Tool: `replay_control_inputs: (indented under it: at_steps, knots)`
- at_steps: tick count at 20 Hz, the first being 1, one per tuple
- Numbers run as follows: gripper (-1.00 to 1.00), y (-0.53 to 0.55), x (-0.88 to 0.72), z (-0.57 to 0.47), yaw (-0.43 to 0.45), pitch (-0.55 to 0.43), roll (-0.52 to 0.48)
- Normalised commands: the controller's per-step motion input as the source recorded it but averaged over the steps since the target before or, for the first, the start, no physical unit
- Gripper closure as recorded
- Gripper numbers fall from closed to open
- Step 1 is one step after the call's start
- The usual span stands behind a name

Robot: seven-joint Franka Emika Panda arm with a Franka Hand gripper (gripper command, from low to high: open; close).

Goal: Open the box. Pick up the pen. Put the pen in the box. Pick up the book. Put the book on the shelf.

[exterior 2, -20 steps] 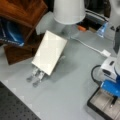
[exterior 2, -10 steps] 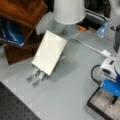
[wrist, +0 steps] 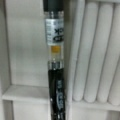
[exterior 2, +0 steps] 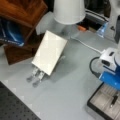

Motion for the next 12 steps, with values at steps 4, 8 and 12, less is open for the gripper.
replay_control_inputs:
  at_steps: [4, 8, 12]
  knots:
    - [-1.0, -0.33, 0.08, 0.17, -0.001, 0.197, -0.013]
    - [-1.0, -0.39, 0.11, 0.18, 0.114, 0.2, -0.065]
    - [-1.0, -0.39, 0.11, 0.17, 0.154, 0.17, -0.113]
